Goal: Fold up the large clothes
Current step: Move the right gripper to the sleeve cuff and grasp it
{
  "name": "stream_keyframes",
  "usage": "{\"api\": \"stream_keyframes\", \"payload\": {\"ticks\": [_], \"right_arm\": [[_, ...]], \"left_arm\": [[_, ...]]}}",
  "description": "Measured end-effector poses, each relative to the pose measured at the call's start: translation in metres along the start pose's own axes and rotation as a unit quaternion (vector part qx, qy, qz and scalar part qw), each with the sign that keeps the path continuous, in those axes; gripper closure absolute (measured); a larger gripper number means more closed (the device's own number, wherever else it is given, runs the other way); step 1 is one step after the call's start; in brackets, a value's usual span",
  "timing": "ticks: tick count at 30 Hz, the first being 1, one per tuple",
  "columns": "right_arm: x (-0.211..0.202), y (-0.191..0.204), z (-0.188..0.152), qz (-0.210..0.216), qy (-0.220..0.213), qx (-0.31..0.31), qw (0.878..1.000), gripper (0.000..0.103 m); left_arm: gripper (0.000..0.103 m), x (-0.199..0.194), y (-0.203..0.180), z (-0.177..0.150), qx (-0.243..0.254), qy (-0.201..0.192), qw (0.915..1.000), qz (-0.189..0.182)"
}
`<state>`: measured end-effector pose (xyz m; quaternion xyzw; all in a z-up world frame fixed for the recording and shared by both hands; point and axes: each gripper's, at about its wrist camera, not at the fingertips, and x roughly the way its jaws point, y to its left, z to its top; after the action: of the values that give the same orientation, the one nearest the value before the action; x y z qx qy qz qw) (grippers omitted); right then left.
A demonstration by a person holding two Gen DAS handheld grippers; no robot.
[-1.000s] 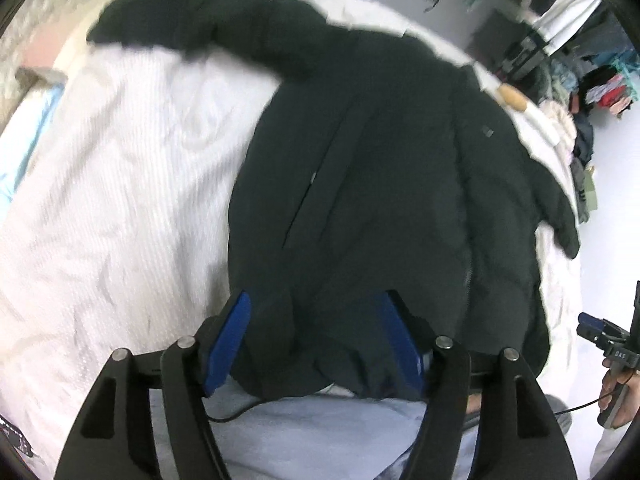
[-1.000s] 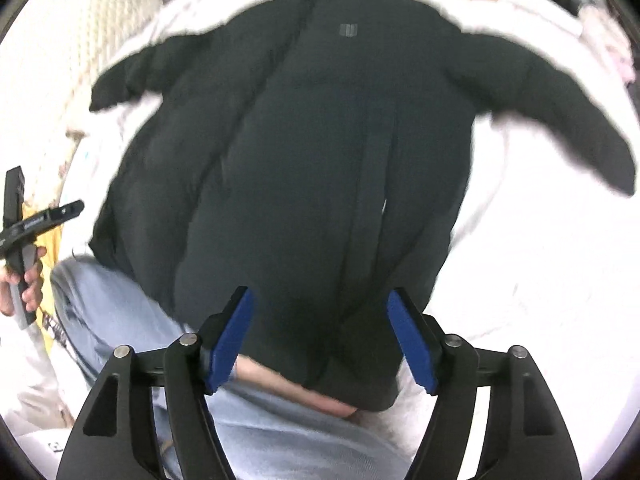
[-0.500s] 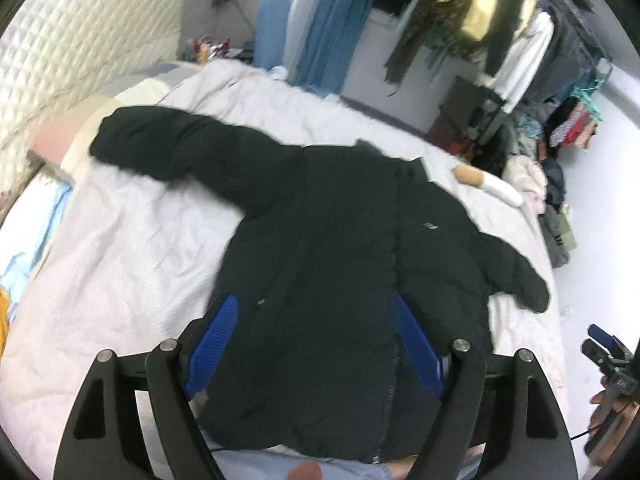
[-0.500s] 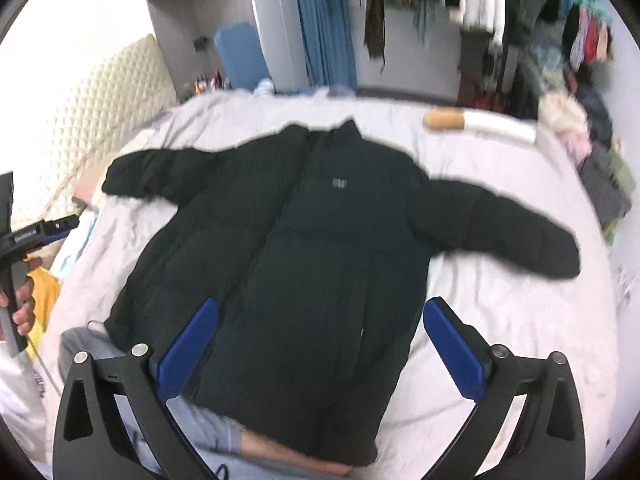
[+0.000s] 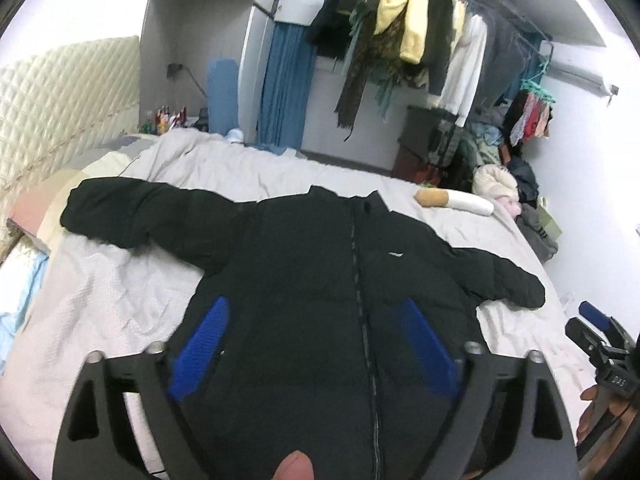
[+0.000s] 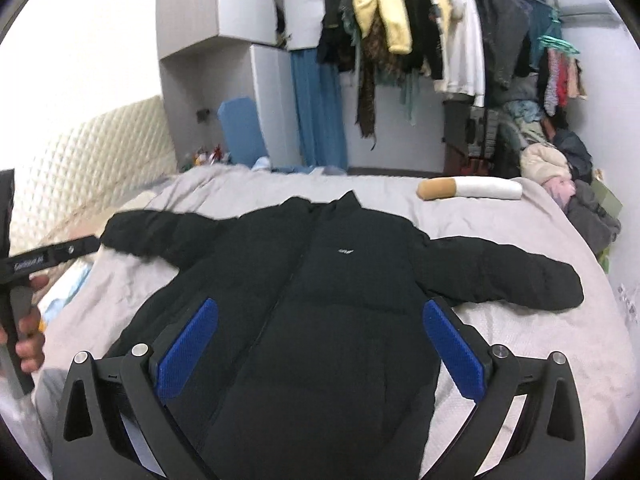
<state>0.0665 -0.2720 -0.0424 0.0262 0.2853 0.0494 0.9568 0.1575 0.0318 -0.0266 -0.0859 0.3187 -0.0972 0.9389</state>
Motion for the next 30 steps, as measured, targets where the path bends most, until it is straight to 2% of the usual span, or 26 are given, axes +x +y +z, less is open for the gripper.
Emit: {"api": "stream_keyframes", "payload": {"ticks": [1,3,8,15,20,24,30], "right_arm": [[0.003,-0.001,-0.005,-0.004,-0.005,0.004,1.000,0.000],[0.007,-0.003,-0.016,-0.016,-0.013,0.010,1.000,0.000],[0.021,-0.007,-0.043,-0.042,-0.015,0.010,0.999,0.000],[0.044,-0.009,-0.074,-0.036,0.013,0.028,0.999,0.000],[0.047,-0.024,-0.066,-0.029,0.014,0.055,0.998,0.000],[0.049,-0.067,-0.041,-0.016,0.001,0.102,0.995,0.000],[0.068,-0.161,-0.008,-0.047,-0.006,0.164,0.985,0.000]], "left_arm": [[0.000,0.001,0.000,-0.004,0.000,-0.008,1.0000,-0.001],[0.000,0.002,0.002,-0.015,-0.006,-0.029,0.9996,0.001],[0.000,0.019,0.004,-0.034,0.014,-0.037,0.9992,0.010],[0.000,0.055,0.008,-0.063,0.018,-0.018,0.9995,0.018],[0.000,0.074,0.006,-0.076,0.028,0.000,0.9994,0.021],[0.000,0.088,0.003,-0.085,0.038,0.013,0.9989,0.025],[0.000,0.101,0.004,-0.091,0.036,0.028,0.9987,0.022]]}}
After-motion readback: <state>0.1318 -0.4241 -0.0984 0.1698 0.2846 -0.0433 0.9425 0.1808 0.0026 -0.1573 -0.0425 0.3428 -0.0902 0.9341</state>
